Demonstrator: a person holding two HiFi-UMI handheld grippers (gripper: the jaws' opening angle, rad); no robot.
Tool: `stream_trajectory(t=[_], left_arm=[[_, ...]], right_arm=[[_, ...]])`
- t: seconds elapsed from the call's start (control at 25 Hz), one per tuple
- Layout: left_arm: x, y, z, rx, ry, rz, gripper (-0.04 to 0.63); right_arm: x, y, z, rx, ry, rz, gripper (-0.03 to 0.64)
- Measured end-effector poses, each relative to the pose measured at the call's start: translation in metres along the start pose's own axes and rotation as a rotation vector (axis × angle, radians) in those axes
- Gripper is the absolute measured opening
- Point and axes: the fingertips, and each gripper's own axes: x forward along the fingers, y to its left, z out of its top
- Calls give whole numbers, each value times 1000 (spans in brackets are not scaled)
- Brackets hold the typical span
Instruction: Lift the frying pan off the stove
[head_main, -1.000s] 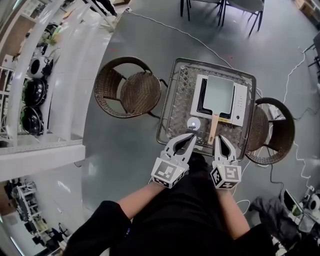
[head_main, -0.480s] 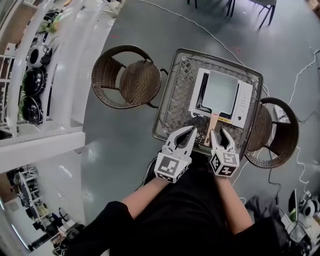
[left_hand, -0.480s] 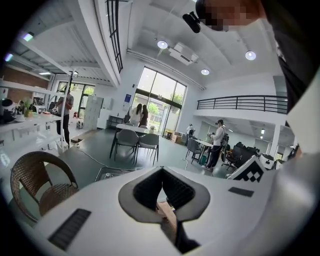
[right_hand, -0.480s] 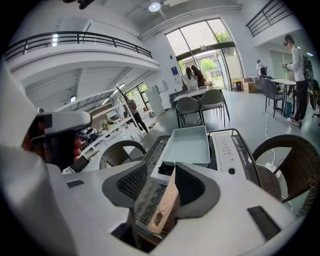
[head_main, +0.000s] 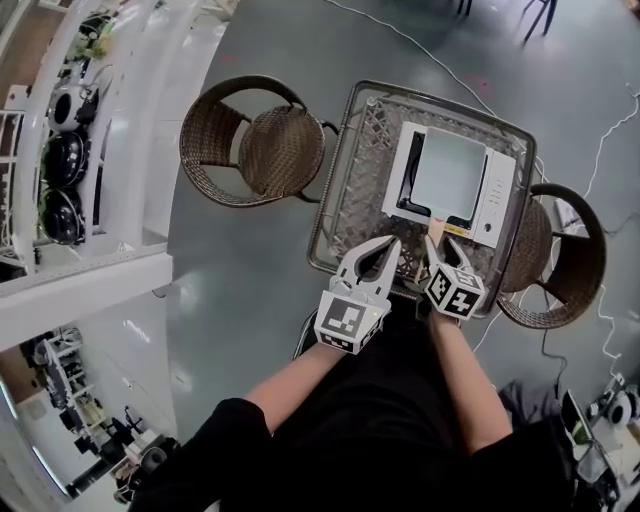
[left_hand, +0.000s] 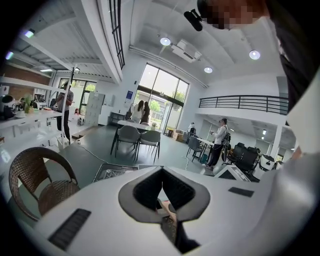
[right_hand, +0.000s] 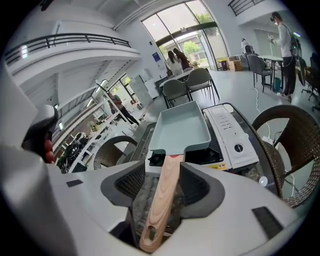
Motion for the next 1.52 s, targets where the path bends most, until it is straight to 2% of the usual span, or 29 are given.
stream_trajectory(t=[0.44,0.68,0.96,1.4,1.52], left_arm=[[8,22,-10,-1,42,20,6],[19,14,-13,-27,49,10,6],[30,8,-9,-68,41,-2,6],[33,-4,-6,-52,57,-38,6],[31,-2,-3,-42,58,-30,6]], right_arm=[[28,-14,-9,8,84,-59,229],[44,-19,-12,51,131,-70,235],[57,-25,-12,35,168,-93,236],[72,-22,-26,70,260,-70,235],[74,-22,-33,100,290,-63,192]])
